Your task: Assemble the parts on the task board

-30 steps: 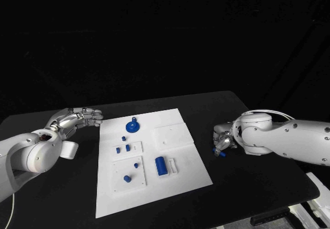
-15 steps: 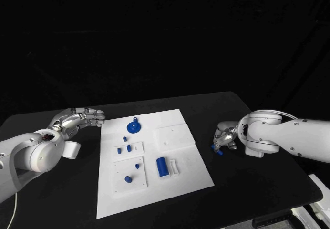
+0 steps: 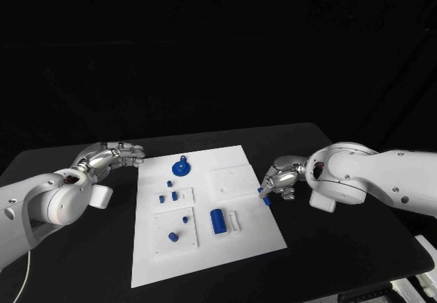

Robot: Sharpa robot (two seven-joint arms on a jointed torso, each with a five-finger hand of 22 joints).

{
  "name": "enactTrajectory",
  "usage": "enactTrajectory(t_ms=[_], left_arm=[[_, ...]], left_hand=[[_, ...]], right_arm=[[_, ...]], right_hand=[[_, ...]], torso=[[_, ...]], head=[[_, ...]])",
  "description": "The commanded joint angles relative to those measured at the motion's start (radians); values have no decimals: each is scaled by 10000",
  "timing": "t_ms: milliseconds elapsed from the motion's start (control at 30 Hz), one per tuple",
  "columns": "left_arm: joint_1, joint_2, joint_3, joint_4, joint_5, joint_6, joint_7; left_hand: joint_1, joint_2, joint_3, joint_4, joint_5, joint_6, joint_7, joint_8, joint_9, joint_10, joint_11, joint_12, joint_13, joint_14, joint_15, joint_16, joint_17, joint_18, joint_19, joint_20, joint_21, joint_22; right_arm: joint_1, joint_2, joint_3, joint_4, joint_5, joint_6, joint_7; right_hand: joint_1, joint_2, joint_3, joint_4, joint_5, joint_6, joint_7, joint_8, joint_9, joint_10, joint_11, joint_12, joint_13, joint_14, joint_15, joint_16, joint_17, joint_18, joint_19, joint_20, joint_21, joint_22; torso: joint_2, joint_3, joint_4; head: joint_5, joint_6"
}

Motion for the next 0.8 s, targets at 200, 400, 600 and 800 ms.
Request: enactTrajectory(t_ms=[200,400,600,800], left_arm=[[5,-10,7,46,28,137,61],[5,-49,7,71,27,150,47],[5,-78,7,91,26,145,43],[6,-84,7,97,26,159,30]], left_hand=[[-46,19,-17,29,-19,-86,-18,60,-17,-53,-25,-3,-16,45,3,-40,19,178,5,57,-69,13],[-47,18,-18,28,-17,-87,-18,61,-17,-53,-25,-3,-17,46,3,-43,23,177,6,57,-71,15],[-48,17,-18,27,-16,-87,-18,62,-18,-53,-25,-4,-17,46,2,-46,27,178,6,57,-74,18],[-49,16,-19,26,-15,-87,-18,63,-19,-52,-25,-3,-17,47,3,-48,31,177,7,57,-75,21]], right_arm=[[-353,728,-7,-95,856,-153,306],[-869,1277,-17,-250,784,-312,222],[-1235,1657,-21,-393,564,-349,72],[-1352,1848,-22,-411,348,-448,57]], right_hand=[[-250,-20,-574,-51,315,49,12,-34,-44,9,1,20,-7,6,-77,38,11,285,15,-43,40,129],[-310,-17,-745,-53,308,47,11,-37,-54,2,0,16,-7,1,-79,35,10,285,6,-48,31,123],[-413,-28,-942,-21,231,52,7,-39,-67,-3,-3,13,-6,-3,-82,31,9,285,-1,-50,18,114],[-529,-37,-1136,33,55,53,4,-45,-85,-12,-6,6,-7,-8,-86,26,7,285,-7,-55,4,106]], torso=[[3,2,-7],[5,6,-6],[0,7,-16],[-2,9,-17]], head=[[242,-45],[437,-111],[520,-144],[583,-179]])
